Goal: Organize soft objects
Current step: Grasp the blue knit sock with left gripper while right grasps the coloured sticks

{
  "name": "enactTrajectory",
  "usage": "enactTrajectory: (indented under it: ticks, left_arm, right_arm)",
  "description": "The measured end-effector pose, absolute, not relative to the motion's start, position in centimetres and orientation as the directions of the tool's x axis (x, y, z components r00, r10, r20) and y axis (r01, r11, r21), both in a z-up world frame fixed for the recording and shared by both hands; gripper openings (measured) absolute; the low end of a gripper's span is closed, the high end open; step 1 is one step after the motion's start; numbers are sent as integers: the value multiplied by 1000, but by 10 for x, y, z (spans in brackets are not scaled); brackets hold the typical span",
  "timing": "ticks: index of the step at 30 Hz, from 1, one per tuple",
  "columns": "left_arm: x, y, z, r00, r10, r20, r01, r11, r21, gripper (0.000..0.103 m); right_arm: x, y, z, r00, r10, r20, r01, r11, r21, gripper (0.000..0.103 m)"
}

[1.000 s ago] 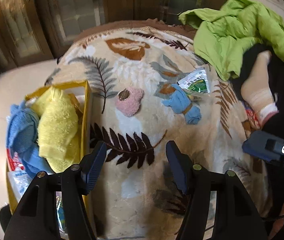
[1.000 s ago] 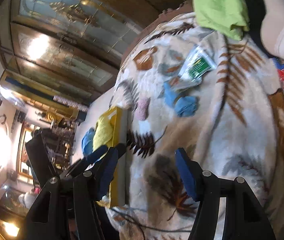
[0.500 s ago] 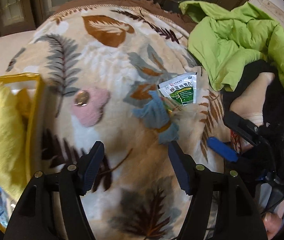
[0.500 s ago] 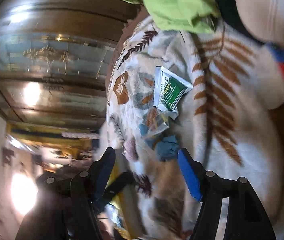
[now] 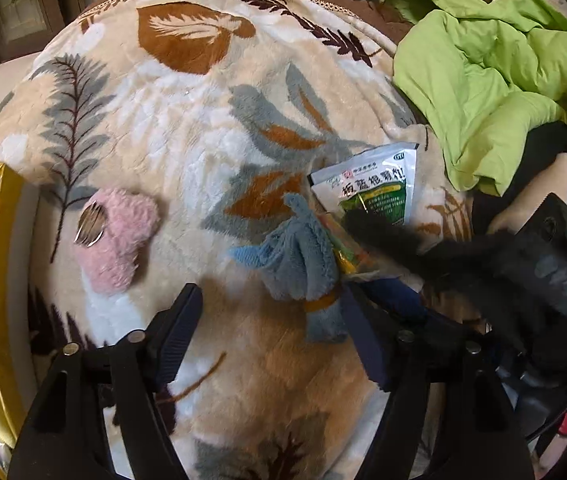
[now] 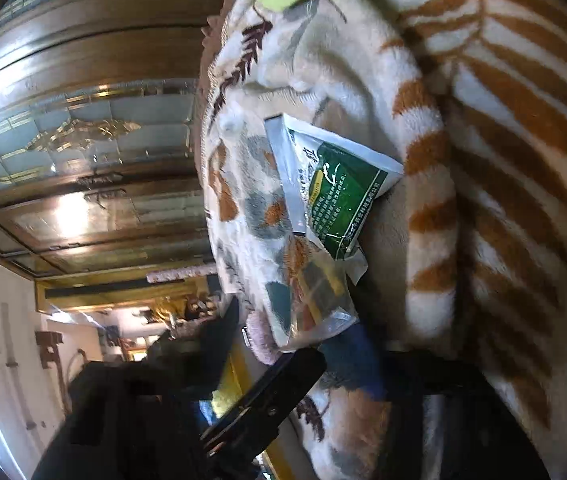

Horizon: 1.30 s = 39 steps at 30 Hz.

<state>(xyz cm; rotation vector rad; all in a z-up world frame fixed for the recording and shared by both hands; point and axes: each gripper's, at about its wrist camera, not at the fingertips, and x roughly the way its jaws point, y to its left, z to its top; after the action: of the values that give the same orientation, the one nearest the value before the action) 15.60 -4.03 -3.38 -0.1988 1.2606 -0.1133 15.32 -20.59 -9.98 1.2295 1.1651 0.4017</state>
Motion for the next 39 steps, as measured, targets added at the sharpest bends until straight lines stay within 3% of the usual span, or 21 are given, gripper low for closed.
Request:
enactTrajectory:
  ticks: [1,4,12,17,18,20,23,30,32,33,34,36,39]
  left_arm:
    - [158,-42,-35,299,-198,-934,-24,976,-214,72]
    - [161,-44,-39,281,-219,-935,-28,971,-236,72]
    - [168,-44,-42,287,-272,-919,-61,952,-300,72]
    - [164,-51,-46,291,-238,-927,-21,967,-255,71]
    - [163,-53,-47,292,-228,-929,-11,970,-242,68]
    - [161,-54,-46,302,-200,-932,16,979,-205,33]
    - [158,-54,-44,294,-221,-930,38,975,-220,25]
    - [142,-31,-33,312,-231,-922,27,972,-234,24]
    - [140,-25,-34,309,-226,-924,16,973,-232,24]
    - [140,-23,-37,295,-232,-927,11,971,-240,24]
    - [141,-21,-39,287,-235,-929,1,970,-245,24]
    - [141,-17,-45,276,-239,-931,-16,967,-253,24]
    - [139,-15,-46,273,-246,-930,-12,966,-259,25]
  right_arm:
    - [154,-204,-101,410,777,-478,327,364,872,17]
    - [152,-207,-103,431,758,-489,333,370,868,15]
    - [134,-234,-100,500,728,-469,329,342,880,12]
    - [122,-245,-109,509,728,-460,346,316,883,12]
    - [121,-246,-108,510,726,-460,343,319,884,12]
    - [118,-248,-105,514,727,-456,335,319,886,12]
    - [115,-247,-96,515,733,-444,317,318,893,12]
    - [104,-242,-76,523,725,-448,278,352,894,13]
    - [106,-239,-83,492,753,-437,299,325,897,18]
    - [106,-235,-88,462,777,-427,314,307,899,28]
    - [105,-233,-93,449,785,-427,334,295,895,48]
    - [101,-228,-99,441,779,-446,351,308,884,68]
    - [103,-219,-106,417,786,-457,371,312,875,68]
